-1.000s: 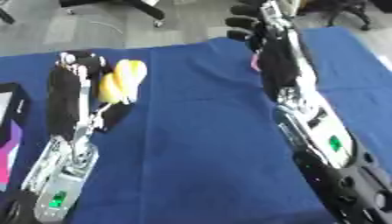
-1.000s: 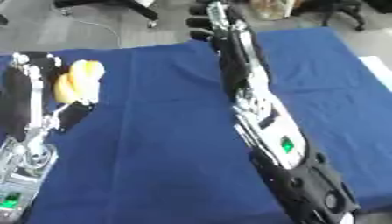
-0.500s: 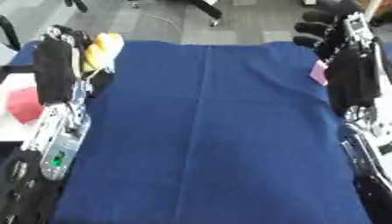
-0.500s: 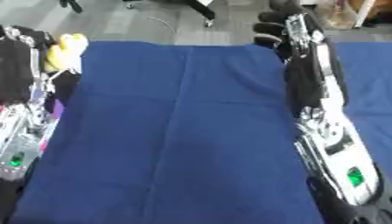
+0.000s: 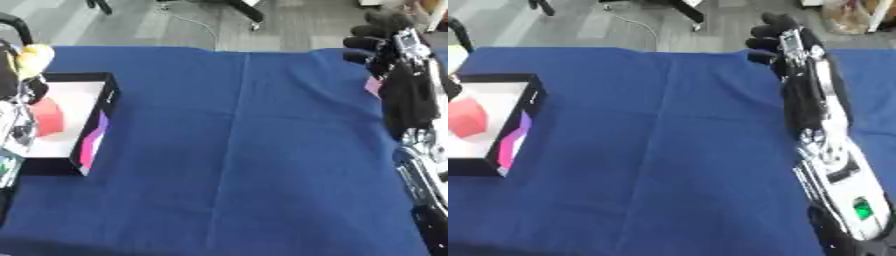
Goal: Pick up the objects with one hand, pass them to the other hand, and then place them into the box on the other side of the table.
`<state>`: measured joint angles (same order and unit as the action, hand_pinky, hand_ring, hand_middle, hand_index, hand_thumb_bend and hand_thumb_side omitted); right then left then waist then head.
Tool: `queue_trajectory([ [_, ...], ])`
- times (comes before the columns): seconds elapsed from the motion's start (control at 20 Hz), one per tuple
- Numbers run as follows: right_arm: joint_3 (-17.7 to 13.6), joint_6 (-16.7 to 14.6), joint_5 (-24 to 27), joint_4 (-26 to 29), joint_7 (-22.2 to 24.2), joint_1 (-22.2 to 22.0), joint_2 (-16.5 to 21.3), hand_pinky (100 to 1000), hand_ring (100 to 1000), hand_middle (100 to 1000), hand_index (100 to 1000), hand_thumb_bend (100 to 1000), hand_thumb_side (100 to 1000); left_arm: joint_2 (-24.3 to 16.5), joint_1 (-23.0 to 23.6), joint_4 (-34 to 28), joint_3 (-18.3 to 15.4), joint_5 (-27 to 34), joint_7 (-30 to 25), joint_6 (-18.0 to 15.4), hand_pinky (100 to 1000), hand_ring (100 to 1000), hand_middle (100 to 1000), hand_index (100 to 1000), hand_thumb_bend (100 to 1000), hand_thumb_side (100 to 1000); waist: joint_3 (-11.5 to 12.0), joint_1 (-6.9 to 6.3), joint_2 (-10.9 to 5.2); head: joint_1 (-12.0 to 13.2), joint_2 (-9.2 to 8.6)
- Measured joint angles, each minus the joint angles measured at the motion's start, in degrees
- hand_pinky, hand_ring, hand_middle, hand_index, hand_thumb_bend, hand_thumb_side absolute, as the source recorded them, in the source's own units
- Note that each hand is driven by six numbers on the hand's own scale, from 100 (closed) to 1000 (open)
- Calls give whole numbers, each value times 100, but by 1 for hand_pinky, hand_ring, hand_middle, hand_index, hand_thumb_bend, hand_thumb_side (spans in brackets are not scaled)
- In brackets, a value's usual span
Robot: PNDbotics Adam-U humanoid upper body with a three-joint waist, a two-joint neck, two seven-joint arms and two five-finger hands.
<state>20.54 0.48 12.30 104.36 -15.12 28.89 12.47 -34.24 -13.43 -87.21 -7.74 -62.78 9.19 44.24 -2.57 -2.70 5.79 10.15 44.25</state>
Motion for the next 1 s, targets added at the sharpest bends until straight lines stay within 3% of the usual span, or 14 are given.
queue_trajectory([
  [0.05,0,3,-2,-7,5,0,0,727,718,651,781,100,789,-19,-6,183,-4,-40,-221,67,560,429,335,534,409,179,-11,0,0,-14,0],
  [0.1,0,4,-5,-16,8,0,1,727,718,651,782,100,789,-30,-15,353,-4,-87,-464,115,579,455,379,568,511,182,-17,0,0,-30,0],
  [0.15,0,7,-13,-18,13,0,1,727,718,650,781,100,789,-39,-25,481,-5,-151,-703,147,623,485,428,617,538,247,-17,0,0,-42,0],
  [0.25,0,12,-25,-19,29,1,2,727,718,650,781,100,791,-45,-45,658,-21,-316,-1157,198,723,572,541,733,691,355,-18,0,0,-73,0],
  [0.35,0,16,-39,-20,44,2,4,727,718,649,781,100,793,-46,-67,740,-50,-463,-1580,240,775,666,666,845,883,453,-21,0,0,-87,0],
  [0.45,0,16,-44,-21,54,2,7,727,718,649,781,100,794,-45,-68,742,-108,-622,-1889,323,794,743,763,906,1000,597,-22,0,0,-106,0],
  [0.55,0,20,-48,-22,64,2,13,727,718,649,781,100,794,-41,-67,648,-193,-789,-1992,459,781,769,794,919,1000,644,-21,0,0,-130,0],
  [0.7,-2,22,-52,-27,69,2,41,727,718,649,783,100,793,11,-65,289,-356,-1000,-1708,666,707,763,790,907,1000,648,-14,-6,0,-157,0],
  [0.85,-23,18,-78,-45,72,2,44,727,718,649,783,100,792,112,-65,-336,-492,-970,-972,744,631,735,767,882,1000,614,-5,-6,0,-189,0],
  [1.0,-33,4,-104,-53,86,2,44,728,718,649,784,100,786,251,-75,-1224,-456,-422,49,653,605,720,747,868,1000,572,-6,-6,0,-230,0],
])
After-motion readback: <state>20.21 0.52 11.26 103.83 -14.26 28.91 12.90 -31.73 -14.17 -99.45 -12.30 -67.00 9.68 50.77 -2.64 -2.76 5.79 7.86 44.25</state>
